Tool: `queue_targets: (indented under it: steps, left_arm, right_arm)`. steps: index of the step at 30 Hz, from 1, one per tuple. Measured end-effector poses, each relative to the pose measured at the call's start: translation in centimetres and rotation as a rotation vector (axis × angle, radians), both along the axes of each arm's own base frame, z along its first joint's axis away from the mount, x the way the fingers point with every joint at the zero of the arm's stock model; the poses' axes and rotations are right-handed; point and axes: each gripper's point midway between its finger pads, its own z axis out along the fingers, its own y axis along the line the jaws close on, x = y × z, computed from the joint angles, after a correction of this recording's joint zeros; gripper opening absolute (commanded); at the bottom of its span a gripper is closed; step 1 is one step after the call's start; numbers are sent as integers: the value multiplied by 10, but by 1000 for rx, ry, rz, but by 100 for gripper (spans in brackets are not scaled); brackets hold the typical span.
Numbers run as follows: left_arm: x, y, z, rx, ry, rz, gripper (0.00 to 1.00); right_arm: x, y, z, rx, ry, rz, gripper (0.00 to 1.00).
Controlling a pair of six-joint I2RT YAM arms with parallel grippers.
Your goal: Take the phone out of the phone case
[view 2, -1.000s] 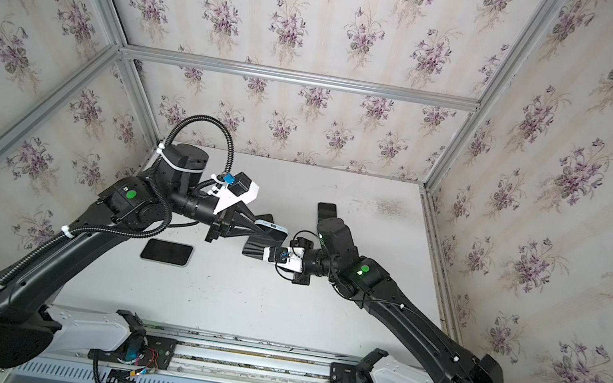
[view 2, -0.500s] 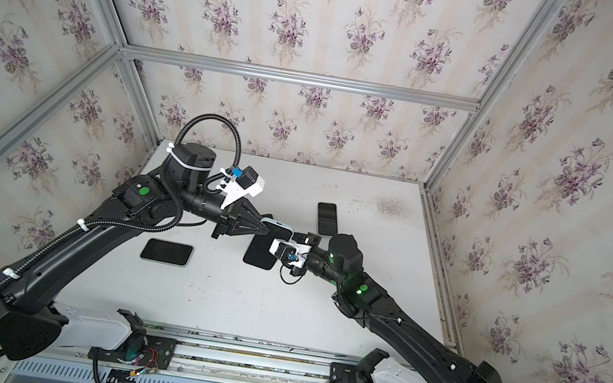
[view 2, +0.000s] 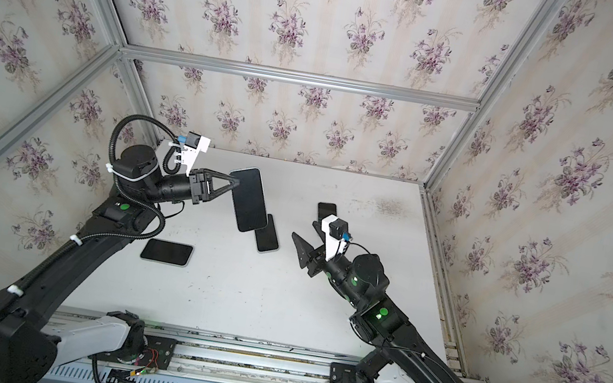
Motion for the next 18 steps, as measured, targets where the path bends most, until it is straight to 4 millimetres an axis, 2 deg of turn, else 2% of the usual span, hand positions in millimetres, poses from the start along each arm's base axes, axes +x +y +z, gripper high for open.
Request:
queue_targets:
  steps: [3,8,12,18]
  left_arm:
    - [17,7,-16,-100,135,18,0]
    - [16,7,4,-216,160,-17,0]
    - [11,7,8,-272,184,-40,0]
    - [3,5,9,-316,220,-51,0]
  right_arm:
    - [-4,17,-10,93,155,87,65]
    - [-13,52,-40,179,370,220,62]
    - [-25,74,-41,212,412,310,63]
    - [-25,89,-30,297,412,360,63]
